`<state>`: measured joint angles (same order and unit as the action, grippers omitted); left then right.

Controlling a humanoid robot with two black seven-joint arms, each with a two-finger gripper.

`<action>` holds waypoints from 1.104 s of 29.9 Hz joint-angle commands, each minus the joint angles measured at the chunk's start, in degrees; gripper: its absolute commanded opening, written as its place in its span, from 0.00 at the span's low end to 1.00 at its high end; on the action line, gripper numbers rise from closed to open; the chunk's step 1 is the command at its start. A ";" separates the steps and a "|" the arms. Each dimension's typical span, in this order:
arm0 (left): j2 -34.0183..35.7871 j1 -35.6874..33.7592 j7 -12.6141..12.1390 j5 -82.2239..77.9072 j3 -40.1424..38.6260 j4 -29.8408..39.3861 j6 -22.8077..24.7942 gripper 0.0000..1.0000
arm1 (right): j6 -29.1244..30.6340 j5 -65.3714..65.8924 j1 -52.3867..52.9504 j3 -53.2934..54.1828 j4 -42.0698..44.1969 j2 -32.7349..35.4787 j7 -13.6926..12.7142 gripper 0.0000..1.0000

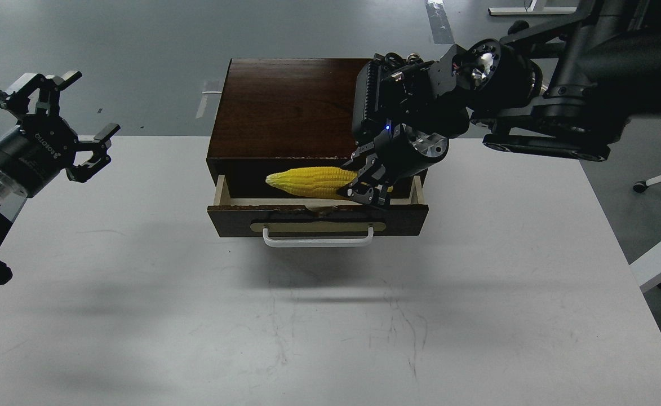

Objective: Put corn in drawer with both arms

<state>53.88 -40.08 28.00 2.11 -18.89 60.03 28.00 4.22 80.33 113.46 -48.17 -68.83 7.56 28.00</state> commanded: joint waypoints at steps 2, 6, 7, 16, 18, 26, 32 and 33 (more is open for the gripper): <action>0.00 0.00 0.00 0.00 0.00 -0.08 0.00 0.98 | 0.09 0.00 0.00 0.00 -0.07 0.00 0.00 0.51; 0.00 0.00 0.00 0.00 0.00 -0.08 0.00 0.98 | 0.00 0.00 0.00 0.00 -0.07 0.00 0.00 0.51; 0.00 0.00 0.00 0.00 0.00 -0.08 0.00 0.98 | 0.00 0.00 0.00 0.00 -0.07 0.00 0.00 0.51; -0.09 0.00 0.00 0.00 0.00 -0.17 0.00 0.98 | 0.00 0.00 0.00 0.00 0.01 0.00 0.00 0.52; -0.09 0.00 0.00 0.00 0.00 -0.17 0.00 0.98 | 0.00 0.00 0.00 -0.08 0.01 0.00 0.00 0.51; -0.09 0.00 0.00 0.09 0.00 -0.26 0.00 0.98 | 0.00 -0.09 0.18 0.00 -0.07 -0.09 0.00 0.52; -0.09 0.00 0.00 0.09 -0.09 -0.35 0.00 0.98 | -0.09 -1.49 2.72 1.67 -0.16 0.70 0.00 0.52; -0.17 0.00 0.00 0.09 -0.09 -0.35 0.00 0.98 | 0.00 -2.88 3.25 2.89 -0.08 1.23 0.00 0.52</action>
<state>53.79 -40.08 28.00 2.19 -18.91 59.68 28.00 4.22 79.45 115.19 -47.32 -69.01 7.87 28.00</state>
